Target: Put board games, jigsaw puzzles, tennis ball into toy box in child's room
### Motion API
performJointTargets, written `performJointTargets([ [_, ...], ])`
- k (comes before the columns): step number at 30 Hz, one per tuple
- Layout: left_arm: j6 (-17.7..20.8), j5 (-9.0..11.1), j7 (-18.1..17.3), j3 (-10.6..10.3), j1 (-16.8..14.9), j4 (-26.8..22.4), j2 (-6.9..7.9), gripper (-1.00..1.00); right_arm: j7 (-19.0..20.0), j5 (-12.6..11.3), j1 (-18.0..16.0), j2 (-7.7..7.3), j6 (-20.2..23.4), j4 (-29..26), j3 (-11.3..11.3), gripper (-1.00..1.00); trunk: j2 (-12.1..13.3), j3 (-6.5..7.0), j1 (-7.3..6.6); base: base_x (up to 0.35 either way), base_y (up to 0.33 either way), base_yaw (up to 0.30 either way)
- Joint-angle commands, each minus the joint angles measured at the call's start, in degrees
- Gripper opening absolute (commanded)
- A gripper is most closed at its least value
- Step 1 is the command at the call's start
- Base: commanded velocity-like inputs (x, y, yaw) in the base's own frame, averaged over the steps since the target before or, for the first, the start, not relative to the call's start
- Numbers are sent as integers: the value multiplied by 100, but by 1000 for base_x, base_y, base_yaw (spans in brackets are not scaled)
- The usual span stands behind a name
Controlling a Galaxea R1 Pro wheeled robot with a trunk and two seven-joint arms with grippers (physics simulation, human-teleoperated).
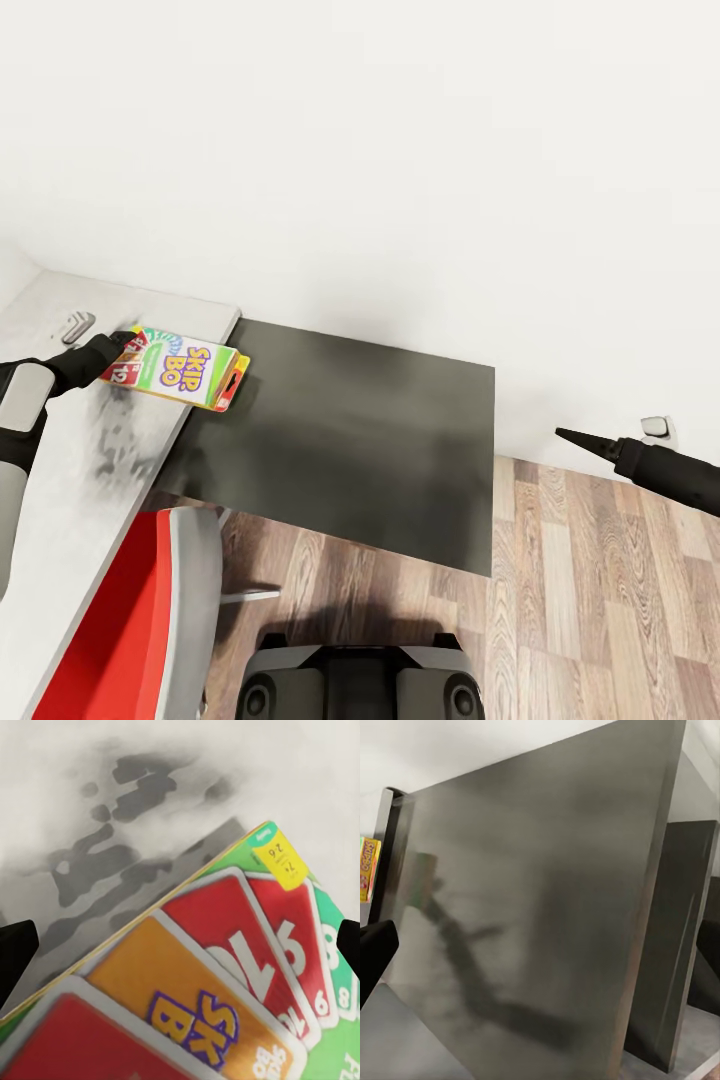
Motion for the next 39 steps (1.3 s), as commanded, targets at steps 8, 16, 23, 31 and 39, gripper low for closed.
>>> performJointTargets([
  [8,39,59,30,7,-28,-30,10,100,39,30,-5,5,28,-1,-4,100,-9,-7,3,0,0,0],
  [16,85,50,56,11,-55,-347,34,100,39,25,14,9,28,4,-5,100,-9,-7,3,0,0,0],
  [23,179,67,227,130,-78,-678,41,100,34,31,37,105,28,44,-4,100,-9,-7,3,0,0,0],
  [31,586,76,465,343,-123,-1223,22,100,40,41,45,263,28,63,-12,100,-9,-7,3,0,0,0],
  [39,768,87,695,407,-180,-1592,10,100,45,45,47,305,28,62,-19,100,-9,-7,3,0,0,0],
])
